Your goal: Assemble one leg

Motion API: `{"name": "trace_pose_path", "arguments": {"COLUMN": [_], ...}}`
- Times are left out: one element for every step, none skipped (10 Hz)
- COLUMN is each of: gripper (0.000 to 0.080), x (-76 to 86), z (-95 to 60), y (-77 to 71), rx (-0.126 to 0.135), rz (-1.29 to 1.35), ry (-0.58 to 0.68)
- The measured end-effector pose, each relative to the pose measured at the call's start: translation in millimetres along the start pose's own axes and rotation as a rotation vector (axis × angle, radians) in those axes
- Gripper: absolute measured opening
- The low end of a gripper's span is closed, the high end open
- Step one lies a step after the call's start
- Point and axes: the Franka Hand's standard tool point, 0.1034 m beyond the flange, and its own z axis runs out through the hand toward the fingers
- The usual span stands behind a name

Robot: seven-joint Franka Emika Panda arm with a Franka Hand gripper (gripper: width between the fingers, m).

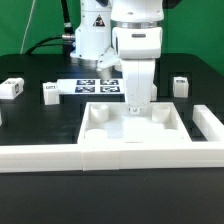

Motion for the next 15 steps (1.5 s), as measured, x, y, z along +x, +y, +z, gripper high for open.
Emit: {"name": "trace_pose_path", "arguments": {"gripper": [0.0061,0.0061,0.0061,0.0062,0.0062,0.0062,0.0062,0.0236,0.0372,0.0372,0.0552,0.0619,0.0619,0.0643,0.0648], "x": [16.6,25.6,27.0,29.7,29.5,29.1,28.7,28.4,28.1,27.9,27.8,27.6,27.4,27.3,27.1], "z": [0.2,0.3,0.5,0.5,0.5,0.4,1.0,1.1,1.3,1.5,1.7,1.9,2.0,2.1,2.1], "y": [0.6,0.5,0.5,0.4,0.5,0.4,0.1,0.1,0.0,-0.1,-0.2,-0.2,-0.2,-0.3,-0.3], "rx": [0.011,0.015,0.014,0.015,0.015,0.014,0.015,0.015,0.015,0.016,0.016,0.017,0.017,0.017,0.017], "rz": [-0.024,-0.043,-0.041,-0.035,-0.034,-0.033,-0.032,-0.032,-0.031,-0.031,-0.031,-0.03,-0.03,-0.03,-0.029], "ry": [0.002,0.005,0.006,0.007,0.007,0.007,0.007,0.007,0.007,0.007,0.006,0.006,0.006,0.006,0.006]}}
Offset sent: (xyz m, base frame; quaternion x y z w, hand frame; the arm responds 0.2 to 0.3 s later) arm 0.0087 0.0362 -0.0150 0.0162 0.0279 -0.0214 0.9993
